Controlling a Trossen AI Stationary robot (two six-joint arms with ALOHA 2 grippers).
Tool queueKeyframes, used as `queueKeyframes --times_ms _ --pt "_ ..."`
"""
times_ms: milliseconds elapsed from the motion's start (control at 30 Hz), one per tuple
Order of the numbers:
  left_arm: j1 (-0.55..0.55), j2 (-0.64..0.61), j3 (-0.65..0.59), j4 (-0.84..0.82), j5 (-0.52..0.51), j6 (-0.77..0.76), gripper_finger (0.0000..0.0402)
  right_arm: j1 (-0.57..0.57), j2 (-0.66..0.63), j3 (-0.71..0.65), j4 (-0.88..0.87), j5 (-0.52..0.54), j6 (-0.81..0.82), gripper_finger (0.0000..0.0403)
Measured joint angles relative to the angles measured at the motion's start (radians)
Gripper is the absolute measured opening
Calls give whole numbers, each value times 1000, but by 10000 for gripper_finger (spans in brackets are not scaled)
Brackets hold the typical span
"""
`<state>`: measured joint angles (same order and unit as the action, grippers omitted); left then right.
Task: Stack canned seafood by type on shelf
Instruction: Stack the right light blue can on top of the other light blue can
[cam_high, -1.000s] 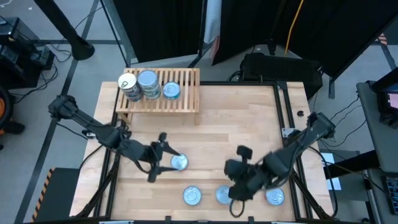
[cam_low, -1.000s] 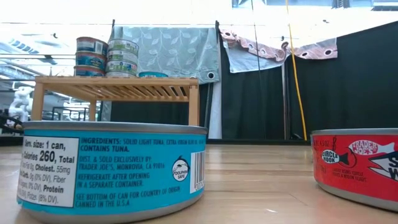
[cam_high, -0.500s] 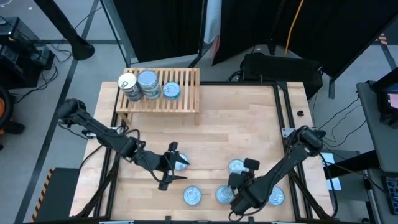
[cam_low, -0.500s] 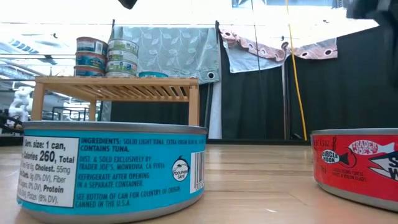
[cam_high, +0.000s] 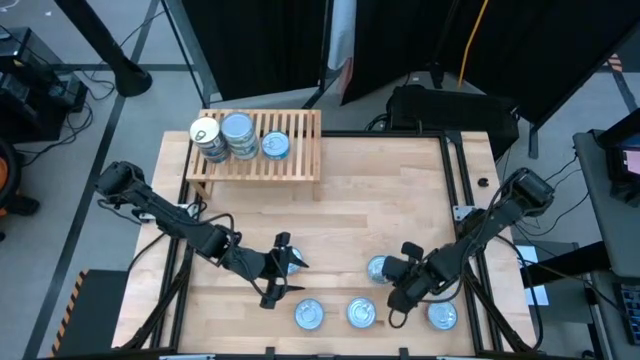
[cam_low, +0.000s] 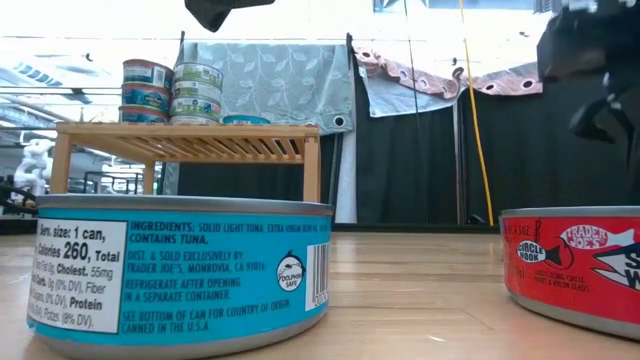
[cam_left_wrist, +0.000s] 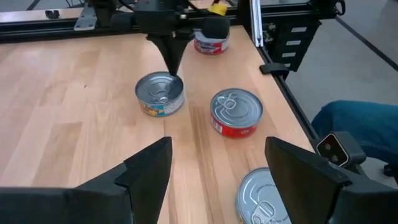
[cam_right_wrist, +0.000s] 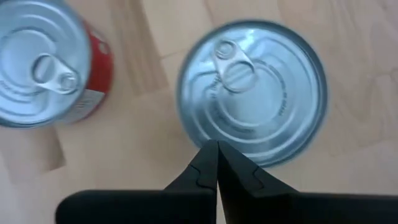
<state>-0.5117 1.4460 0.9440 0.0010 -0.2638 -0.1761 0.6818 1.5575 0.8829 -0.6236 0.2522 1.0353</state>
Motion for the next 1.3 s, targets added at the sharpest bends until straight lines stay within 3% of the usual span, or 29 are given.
queueKeyframes --times_ms 333,633,1300 --pt "2 0 0 -1 -1 4 265 -8 -13 -33 -11 -17 45 0" --pt "2 0 0 -2 -2 8 265 -8 -13 65 -197 -24 77 0" --pt "2 0 0 -2 -2 2 265 -4 64 69 -203 -25 84 0"
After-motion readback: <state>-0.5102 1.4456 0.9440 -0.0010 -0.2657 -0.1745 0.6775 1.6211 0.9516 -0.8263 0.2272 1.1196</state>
